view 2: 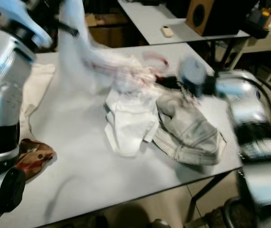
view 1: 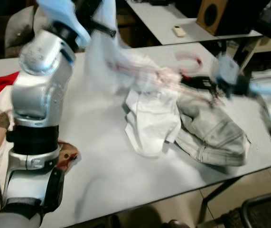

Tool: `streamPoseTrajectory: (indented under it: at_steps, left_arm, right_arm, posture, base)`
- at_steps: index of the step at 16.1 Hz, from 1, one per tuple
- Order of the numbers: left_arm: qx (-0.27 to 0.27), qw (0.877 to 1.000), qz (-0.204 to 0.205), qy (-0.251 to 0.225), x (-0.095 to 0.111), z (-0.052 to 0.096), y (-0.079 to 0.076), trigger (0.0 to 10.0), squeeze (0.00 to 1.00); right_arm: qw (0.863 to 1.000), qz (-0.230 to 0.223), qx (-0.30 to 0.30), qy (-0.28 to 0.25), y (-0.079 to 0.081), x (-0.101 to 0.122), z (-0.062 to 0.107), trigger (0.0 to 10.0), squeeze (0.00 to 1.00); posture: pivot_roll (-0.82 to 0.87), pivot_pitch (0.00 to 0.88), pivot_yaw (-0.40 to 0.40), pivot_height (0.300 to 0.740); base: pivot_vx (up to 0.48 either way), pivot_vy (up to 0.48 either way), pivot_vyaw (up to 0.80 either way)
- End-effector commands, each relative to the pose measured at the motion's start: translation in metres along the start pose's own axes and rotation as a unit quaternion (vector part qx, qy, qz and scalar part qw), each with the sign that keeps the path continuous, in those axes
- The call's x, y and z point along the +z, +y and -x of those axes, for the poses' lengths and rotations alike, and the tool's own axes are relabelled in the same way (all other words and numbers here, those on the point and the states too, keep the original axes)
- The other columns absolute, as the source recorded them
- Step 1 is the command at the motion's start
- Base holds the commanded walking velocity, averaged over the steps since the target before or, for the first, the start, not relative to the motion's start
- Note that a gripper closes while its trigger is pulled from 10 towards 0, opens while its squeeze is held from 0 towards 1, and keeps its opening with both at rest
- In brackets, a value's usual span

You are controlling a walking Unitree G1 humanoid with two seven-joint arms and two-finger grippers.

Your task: Hang hanger

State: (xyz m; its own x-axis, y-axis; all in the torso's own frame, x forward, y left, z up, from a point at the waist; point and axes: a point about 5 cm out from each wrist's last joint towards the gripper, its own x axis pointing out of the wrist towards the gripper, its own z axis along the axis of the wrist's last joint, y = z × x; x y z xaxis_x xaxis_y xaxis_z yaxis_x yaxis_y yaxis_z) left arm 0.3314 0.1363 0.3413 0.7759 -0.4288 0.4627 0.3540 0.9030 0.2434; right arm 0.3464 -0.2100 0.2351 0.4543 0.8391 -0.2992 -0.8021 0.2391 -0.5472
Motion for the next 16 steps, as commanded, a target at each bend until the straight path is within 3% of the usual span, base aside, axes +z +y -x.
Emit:
streamPoseTrajectory:
  at_steps: [1, 4, 6, 7, 8, 9, 10, 11, 12, 13, 14, 15, 16]
  left_arm:
    - [-0.010, 0.998, -0.039, 0.048, -0.019, 0.003, -0.002, 10.0, 0.00]
    - [-0.012, 0.992, -0.066, 0.103, -0.045, 0.012, 0.000, 10.0, 0.00]
    - [-0.045, 0.977, -0.094, 0.184, -0.078, 0.034, -0.003, 10.0, 0.00]
    - [-0.067, 0.972, -0.086, 0.210, -0.084, 0.047, -0.009, 10.0, 0.00]
    - [-0.070, 0.971, -0.080, 0.215, -0.084, 0.049, -0.010, 10.0, 0.00]
    - [-0.084, 0.967, -0.048, 0.237, -0.089, 0.062, -0.016, 10.0, 0.00]
    - [-0.095, 0.960, -0.042, 0.260, -0.093, 0.074, -0.020, 10.0, 1.00]
    - [-0.127, 0.946, -0.041, 0.294, -0.099, 0.096, -0.032, 10.0, 1.00]
    - [-0.161, 0.942, -0.001, 0.294, -0.096, 0.106, -0.050, 10.0, 1.00]
    - [-0.189, 0.941, 0.047, 0.278, -0.089, 0.110, -0.066, 10.0, 1.00]
    - [-0.250, 0.931, 0.087, 0.252, -0.077, 0.115, -0.086, 10.0, 1.00]
    - [-0.294, 0.919, 0.082, 0.249, -0.074, 0.121, -0.095, 10.0, 1.00]
    - [-0.341, 0.899, 0.060, 0.267, -0.074, 0.131, -0.103, 10.0, 1.00]
  right_arm:
    - [0.999, 0.007, 0.053, 0.011, 0.017, 0.007, 0.019, 10.0, 0.00]
    - [0.996, 0.000, 0.083, 0.033, 0.038, 0.012, 0.043, 10.0, 0.00]
    - [0.996, -0.007, 0.078, 0.040, 0.045, 0.033, 0.074, 10.0, 0.00]
    - [0.997, -0.008, 0.064, 0.048, 0.045, 0.042, 0.087, 10.0, 0.00]
    - [0.997, -0.009, 0.062, 0.049, 0.045, 0.043, 0.090, 10.0, 0.00]
    - [0.997, -0.017, 0.046, 0.061, 0.048, 0.051, 0.101, 10.0, 0.00]
    - [0.996, -0.019, 0.035, 0.081, 0.051, 0.052, 0.109, 10.0, 0.00]
    - [0.992, -0.030, 0.017, 0.117, 0.058, 0.051, 0.122, 10.0, 0.00]
    - [0.990, -0.043, -0.003, 0.136, 0.063, 0.050, 0.129, 10.0, 0.00]
    - [0.988, -0.053, -0.026, 0.144, 0.065, 0.048, 0.132, 10.0, 0.00]
    - [0.984, -0.069, -0.051, 0.155, 0.065, 0.043, 0.133, 10.0, 0.00]
    - [0.981, -0.079, -0.071, 0.164, 0.064, 0.039, 0.131, 10.0, 0.00]
    - [0.976, -0.111, -0.098, 0.160, 0.066, 0.034, 0.127, 10.0, 0.00]
  posture:
    - [-0.15, 0.040, 0.029, 0.740]
    - [-0.15, 0.042, 0.040, 0.740]
    - [-0.16, 0.042, 0.052, 0.740]
    - [-0.16, 0.046, 0.051, 0.740]
    - [-0.16, 0.046, 0.051, 0.740]
    - [-0.17, 0.050, 0.056, 0.740]
    - [-0.17, 0.051, 0.059, 0.740]
    - [-0.17, 0.054, 0.062, 0.740]
    - [-0.18, 0.054, 0.064, 0.740]
    - [-0.18, 0.055, 0.064, 0.740]
    - [-0.18, 0.055, 0.064, 0.740]
    - [-0.17, 0.054, 0.055, 0.740]
    - [-0.17, 0.054, 0.054, 0.740]
  base:
    - [0.000, 0.000, 0.00]
    - [0.000, 0.000, 0.00]
    - [0.000, 0.000, 0.00]
    - [0.000, 0.000, 0.00]
    - [0.000, 0.000, 0.00]
    - [0.000, 0.000, 0.00]
    - [0.000, 0.000, 0.00]
    - [0.000, 0.000, 0.00]
    - [0.000, 0.000, 0.00]
    - [0.000, 0.000, 0.00]
    - [0.000, 0.000, 0.00]
    - [0.000, 0.000, 0.00]
    - [0.000, 0.000, 0.00]
